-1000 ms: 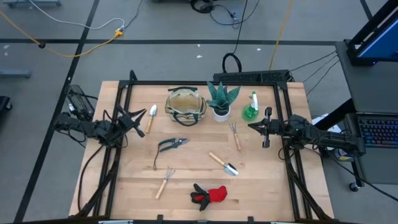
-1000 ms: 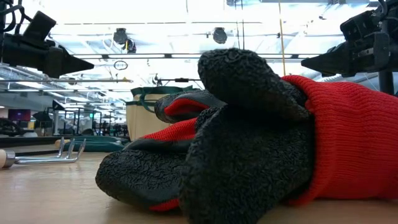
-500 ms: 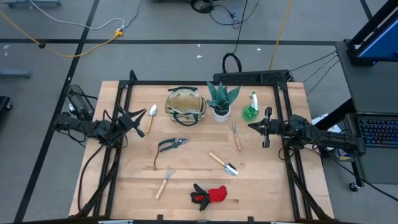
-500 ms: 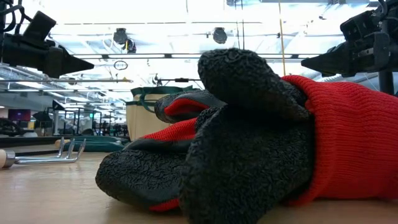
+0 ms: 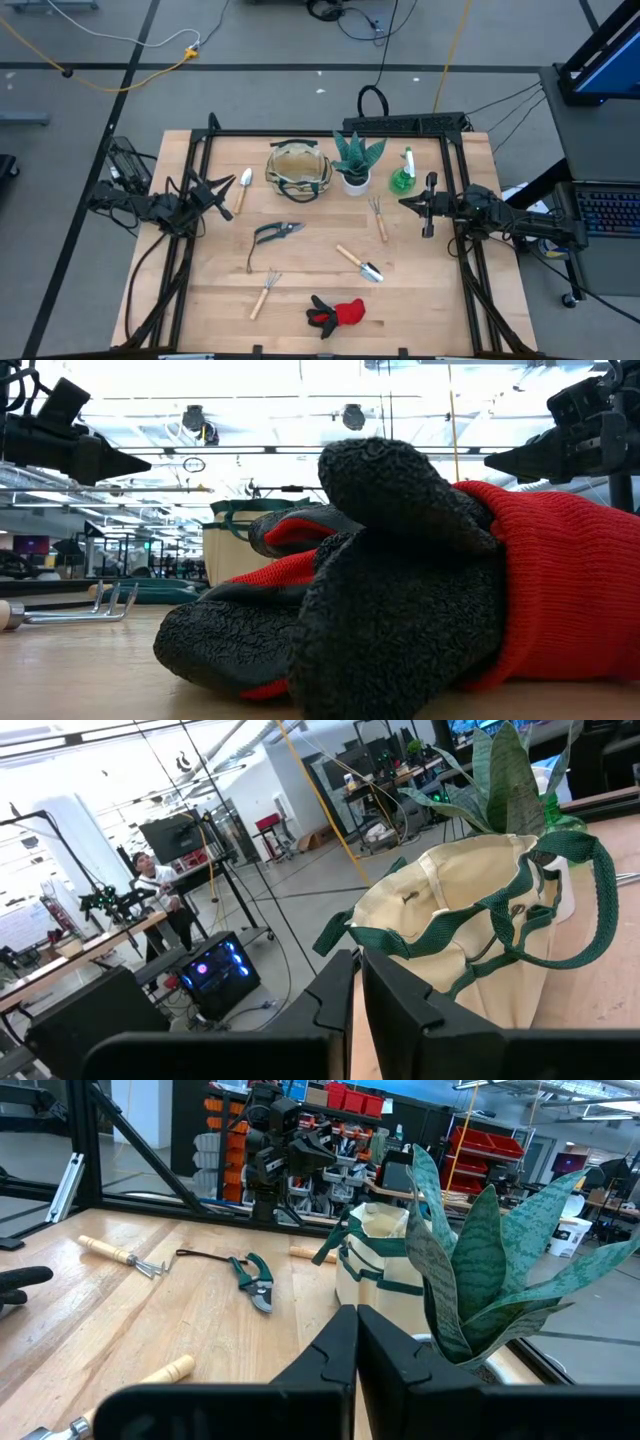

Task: Pick & Place Garden tools in Gardening bag

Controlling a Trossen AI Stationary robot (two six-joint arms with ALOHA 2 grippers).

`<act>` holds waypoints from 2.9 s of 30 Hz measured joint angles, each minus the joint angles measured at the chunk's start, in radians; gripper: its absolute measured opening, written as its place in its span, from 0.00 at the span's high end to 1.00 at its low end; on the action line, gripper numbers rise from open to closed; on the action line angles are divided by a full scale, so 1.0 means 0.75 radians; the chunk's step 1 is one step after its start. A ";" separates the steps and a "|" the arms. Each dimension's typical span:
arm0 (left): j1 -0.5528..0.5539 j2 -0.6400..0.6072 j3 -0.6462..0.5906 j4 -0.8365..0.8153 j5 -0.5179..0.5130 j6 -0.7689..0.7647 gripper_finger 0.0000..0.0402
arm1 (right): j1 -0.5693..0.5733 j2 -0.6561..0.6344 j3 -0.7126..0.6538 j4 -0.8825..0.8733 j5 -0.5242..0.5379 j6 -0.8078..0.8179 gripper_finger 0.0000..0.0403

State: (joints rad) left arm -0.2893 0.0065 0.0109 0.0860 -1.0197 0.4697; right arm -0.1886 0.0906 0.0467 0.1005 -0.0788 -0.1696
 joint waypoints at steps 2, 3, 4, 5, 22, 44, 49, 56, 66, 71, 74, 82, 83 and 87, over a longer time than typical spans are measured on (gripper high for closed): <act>0.000 0.000 -0.001 0.001 0.019 -0.014 0.92 | 0.000 0.000 0.000 0.000 0.000 0.000 1.00; 0.000 0.000 -0.001 0.001 0.050 -0.028 0.92 | 0.000 0.001 -0.001 -0.001 0.000 0.000 1.00; 0.000 0.000 0.000 0.001 0.090 -0.047 0.92 | 0.001 0.000 0.000 0.000 0.000 0.000 1.00; 0.000 0.000 -0.001 0.001 0.135 -0.054 0.92 | 0.000 0.000 -0.001 0.000 0.000 0.000 1.00; 0.000 0.000 0.000 -0.009 0.281 -0.051 0.92 | 0.001 0.000 -0.001 -0.001 0.000 0.000 1.00; 0.000 0.000 0.000 -0.008 0.279 0.028 0.92 | 0.001 0.000 0.000 0.000 0.000 0.000 1.00; 0.000 0.000 0.000 -0.008 0.279 0.026 0.92 | 0.000 0.001 -0.001 0.000 0.000 0.000 1.00; 0.000 0.000 0.000 -0.009 0.280 0.026 0.92 | 0.000 0.001 0.000 0.000 0.000 0.000 1.00; 0.000 0.000 0.000 -0.009 0.280 0.027 0.92 | 0.000 0.000 0.000 0.000 0.000 0.001 1.00; 0.000 0.000 0.000 -0.009 0.280 0.034 0.92 | 0.000 0.000 -0.001 0.000 0.000 0.000 1.00; 0.000 0.000 0.000 -0.009 0.280 0.034 0.92 | 0.000 0.000 0.000 0.000 0.000 0.000 1.00; 0.000 0.000 0.000 -0.009 0.280 0.034 0.92 | 0.000 0.001 0.000 0.000 0.000 0.000 1.00; 0.000 0.000 0.000 -0.009 0.280 0.034 0.92 | 0.000 0.001 -0.001 0.000 0.000 0.000 1.00; 0.000 0.000 0.000 -0.009 0.280 0.034 0.92 | 0.001 0.001 0.000 0.000 0.000 0.001 1.00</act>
State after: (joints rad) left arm -0.2893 0.0066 0.0109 0.0795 -0.8101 0.4950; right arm -0.1883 0.0910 0.0466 0.1005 -0.0788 -0.1692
